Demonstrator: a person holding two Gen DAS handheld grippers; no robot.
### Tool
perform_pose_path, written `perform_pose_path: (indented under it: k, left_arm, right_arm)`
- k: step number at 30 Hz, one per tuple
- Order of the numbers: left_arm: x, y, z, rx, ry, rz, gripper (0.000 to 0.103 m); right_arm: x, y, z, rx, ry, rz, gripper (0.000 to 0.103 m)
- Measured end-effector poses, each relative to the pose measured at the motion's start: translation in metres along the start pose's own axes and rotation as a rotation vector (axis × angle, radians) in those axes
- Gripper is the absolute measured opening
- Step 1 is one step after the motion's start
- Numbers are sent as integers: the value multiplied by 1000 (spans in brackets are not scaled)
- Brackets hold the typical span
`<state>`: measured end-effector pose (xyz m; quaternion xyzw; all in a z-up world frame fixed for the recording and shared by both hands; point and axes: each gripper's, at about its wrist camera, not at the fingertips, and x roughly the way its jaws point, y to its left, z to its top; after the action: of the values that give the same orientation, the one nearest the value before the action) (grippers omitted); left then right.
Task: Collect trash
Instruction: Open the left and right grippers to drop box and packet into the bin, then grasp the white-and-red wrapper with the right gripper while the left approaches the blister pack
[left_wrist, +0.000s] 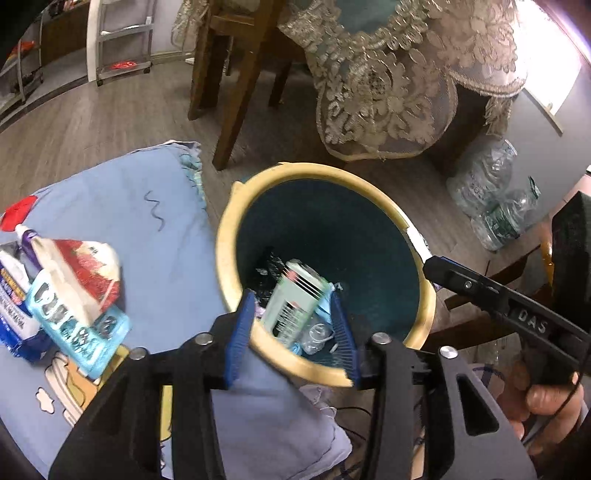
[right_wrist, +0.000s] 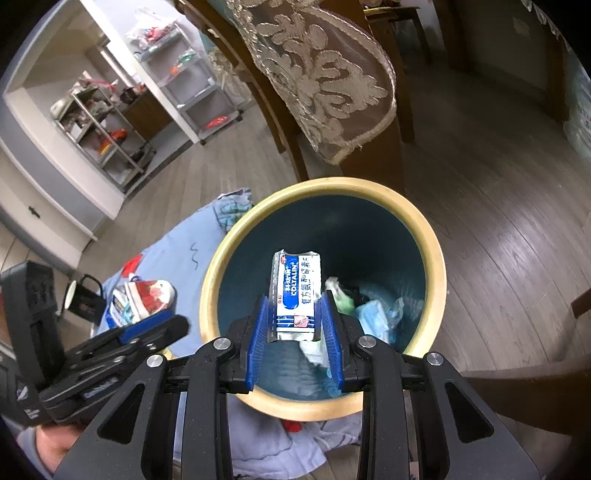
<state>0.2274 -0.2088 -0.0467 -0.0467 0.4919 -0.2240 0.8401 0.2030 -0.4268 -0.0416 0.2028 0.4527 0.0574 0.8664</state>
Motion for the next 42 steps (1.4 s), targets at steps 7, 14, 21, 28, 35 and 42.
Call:
perform_pose_path:
  k: [7,14,21,28,35,42]
  left_arm:
    - [-25,17,-12,20,-47,42,72]
    - [-48,40,-25,6,-76,78,80]
    - [-76,68,-42,-7,-109,118,83]
    - [-104,109,-56,-51,-130,170,83]
    - [-123,151,-66,-112,-150,215,83]
    - [-118,174,-74,-179,-175,215,83]
  right_arm:
    - [3,0,0,2,18,-9,47]
    - [1,2,-1,-9,12,-13,56]
    - [-2,9,-2,-35,6,-9,66]
    - [-2,18,-3,-68,10,-24,68]
    - [-2,38,-7,-143,18,-48,68]
    - [14,79,-21,-235,53,-23,68]
